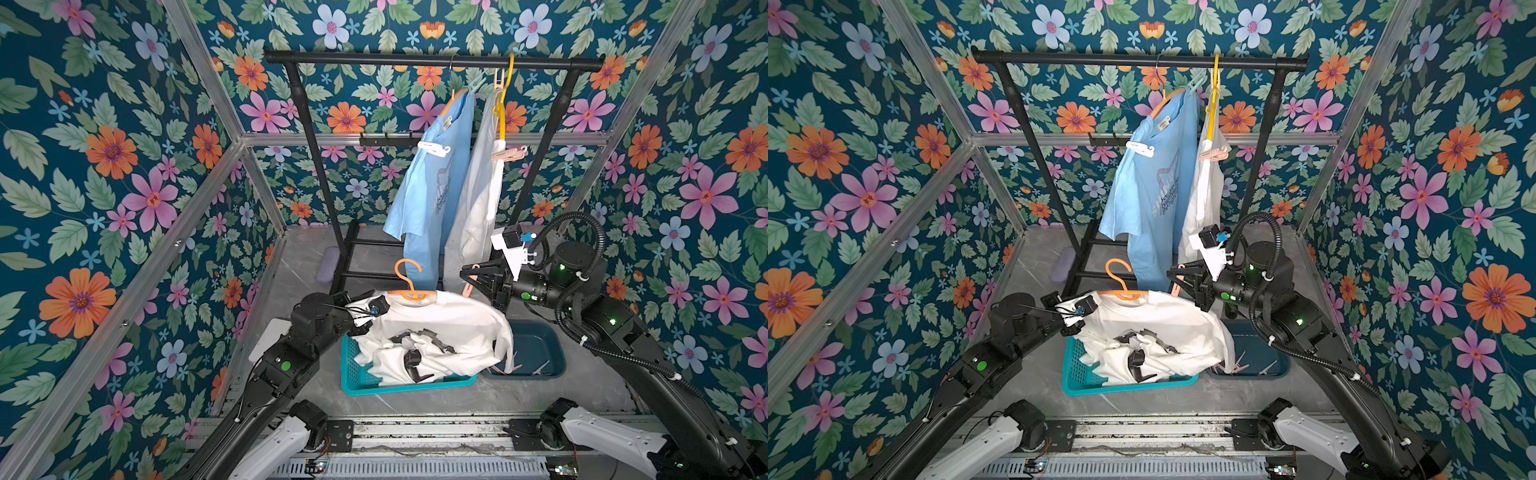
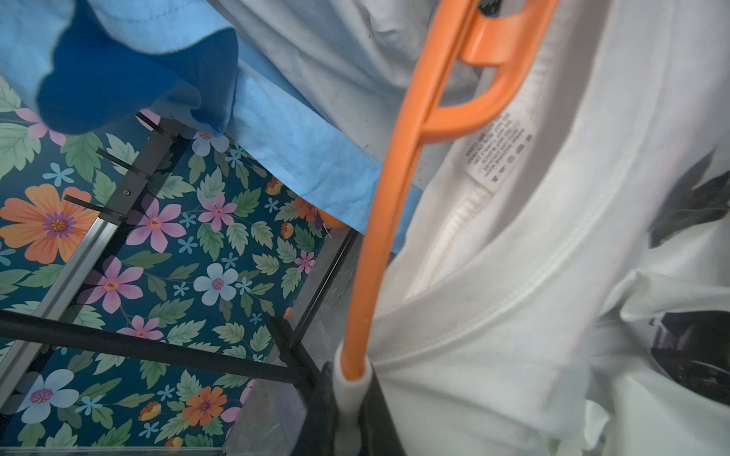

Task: Use clothespins to secure the t-shirt on both sides of the hanger
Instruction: Pick up the hanger from the basket, then clamp the T-shirt on the hanger.

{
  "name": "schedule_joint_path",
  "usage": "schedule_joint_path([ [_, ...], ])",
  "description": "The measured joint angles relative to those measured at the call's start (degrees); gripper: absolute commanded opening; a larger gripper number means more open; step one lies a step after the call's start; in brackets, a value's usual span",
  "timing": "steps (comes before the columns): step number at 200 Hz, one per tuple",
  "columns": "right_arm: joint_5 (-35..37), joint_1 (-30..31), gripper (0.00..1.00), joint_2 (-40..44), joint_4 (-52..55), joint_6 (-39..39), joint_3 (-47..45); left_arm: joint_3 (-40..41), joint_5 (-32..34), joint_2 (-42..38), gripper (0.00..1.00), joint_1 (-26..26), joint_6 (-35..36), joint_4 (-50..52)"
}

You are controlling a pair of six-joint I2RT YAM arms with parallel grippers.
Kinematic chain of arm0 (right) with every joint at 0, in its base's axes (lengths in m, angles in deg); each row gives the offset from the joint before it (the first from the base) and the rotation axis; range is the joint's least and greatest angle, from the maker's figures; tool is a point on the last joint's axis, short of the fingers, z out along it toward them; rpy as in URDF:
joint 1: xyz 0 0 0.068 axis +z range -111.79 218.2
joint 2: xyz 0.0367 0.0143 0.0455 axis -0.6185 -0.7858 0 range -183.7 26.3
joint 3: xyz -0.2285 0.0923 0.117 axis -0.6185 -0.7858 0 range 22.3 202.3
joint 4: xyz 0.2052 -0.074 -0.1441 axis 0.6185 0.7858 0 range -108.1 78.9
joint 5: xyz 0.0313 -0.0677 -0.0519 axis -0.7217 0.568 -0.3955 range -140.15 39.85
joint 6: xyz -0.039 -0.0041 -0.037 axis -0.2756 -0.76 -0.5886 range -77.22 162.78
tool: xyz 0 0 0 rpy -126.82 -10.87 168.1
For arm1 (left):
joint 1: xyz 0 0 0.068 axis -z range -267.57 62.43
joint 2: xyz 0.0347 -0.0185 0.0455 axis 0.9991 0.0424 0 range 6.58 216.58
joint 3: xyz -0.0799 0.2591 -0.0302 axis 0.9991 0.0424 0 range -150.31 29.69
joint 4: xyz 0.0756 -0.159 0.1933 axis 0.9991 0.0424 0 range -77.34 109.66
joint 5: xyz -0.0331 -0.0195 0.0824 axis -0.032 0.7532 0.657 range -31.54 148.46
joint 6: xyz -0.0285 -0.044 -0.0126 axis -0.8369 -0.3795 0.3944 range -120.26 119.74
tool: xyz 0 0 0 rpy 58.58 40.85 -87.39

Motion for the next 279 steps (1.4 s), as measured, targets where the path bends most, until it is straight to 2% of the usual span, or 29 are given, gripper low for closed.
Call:
schedule_joint_path([
  [103,-4.39,0.0,0.0,0.63,-5.99,2.32,-5.97,-1.57,-1.33,0.28,0.0,0.0,-0.74,-2.27],
  [148,-4.0,-0.02,0.0,1.92,-8.04,1.62,-8.13,-2.97,-1.55,1.27,0.0,-0.02,-1.68,-1.2],
  [190,-2.47,0.0,0.5,2.86,-8.0,0.57,-8.0,-3.08,-2.73,1.7,0.0,-0.02,-1.84,-0.63],
  [203,-1.97,0.0,0.59,2.82,-7.78,0.46,-7.52,-3.37,-3.08,2.12,0.0,-0.02,-1.95,-0.63],
  [211,-1.66,0.0,0.72,2.82,-7.67,0.48,-7.26,-3.5,-3.15,2.38,0.0,-0.02,-1.9,-0.57],
  [231,-1.53,0.0,0.96,2.84,-7.58,0.42,-6.86,-3.74,-3.52,3.17,0.0,0.0,-1.57,0.24],
  [239,-1.44,0.0,0.99,2.93,-7.54,0.42,-6.78,-3.76,-3.56,3.39,0.0,0.0,-1.49,0.72],
  [279,3.43,0.0,1.0,5.18,-5.51,0.5,-5.84,-2.99,-2.54,4.39,0.0,0.0,-0.42,2.05],
])
